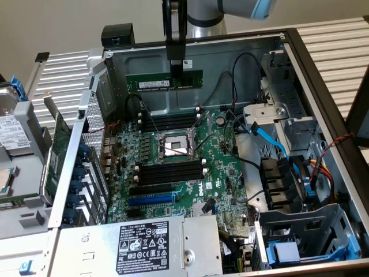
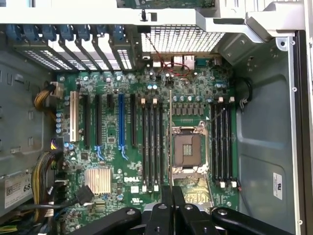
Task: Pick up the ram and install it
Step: 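Insert the ram into the slot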
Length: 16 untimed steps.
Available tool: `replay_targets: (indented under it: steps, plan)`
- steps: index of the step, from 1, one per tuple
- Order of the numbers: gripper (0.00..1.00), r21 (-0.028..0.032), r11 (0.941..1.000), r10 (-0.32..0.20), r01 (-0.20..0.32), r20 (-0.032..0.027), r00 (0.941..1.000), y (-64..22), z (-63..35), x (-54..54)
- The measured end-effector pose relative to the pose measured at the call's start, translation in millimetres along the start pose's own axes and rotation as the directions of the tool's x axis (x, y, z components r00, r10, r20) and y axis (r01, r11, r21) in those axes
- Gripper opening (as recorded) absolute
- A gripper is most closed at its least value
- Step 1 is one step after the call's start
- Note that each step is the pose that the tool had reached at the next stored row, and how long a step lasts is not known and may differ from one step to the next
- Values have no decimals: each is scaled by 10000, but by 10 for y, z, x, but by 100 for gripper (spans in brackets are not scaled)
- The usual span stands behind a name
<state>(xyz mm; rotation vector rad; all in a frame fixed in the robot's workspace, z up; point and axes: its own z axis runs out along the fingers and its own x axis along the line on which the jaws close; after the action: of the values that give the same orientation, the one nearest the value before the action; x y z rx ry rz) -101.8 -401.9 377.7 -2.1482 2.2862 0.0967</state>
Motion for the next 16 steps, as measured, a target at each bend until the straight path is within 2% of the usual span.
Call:
replay_targets:
  steps: [9, 16]
  plan:
    - [12, 3, 10000, 16, -16, 0, 10000, -10, 163, 49]
    - [12, 36, 10000, 15, -15, 2, 10000, -16, 267, 83]
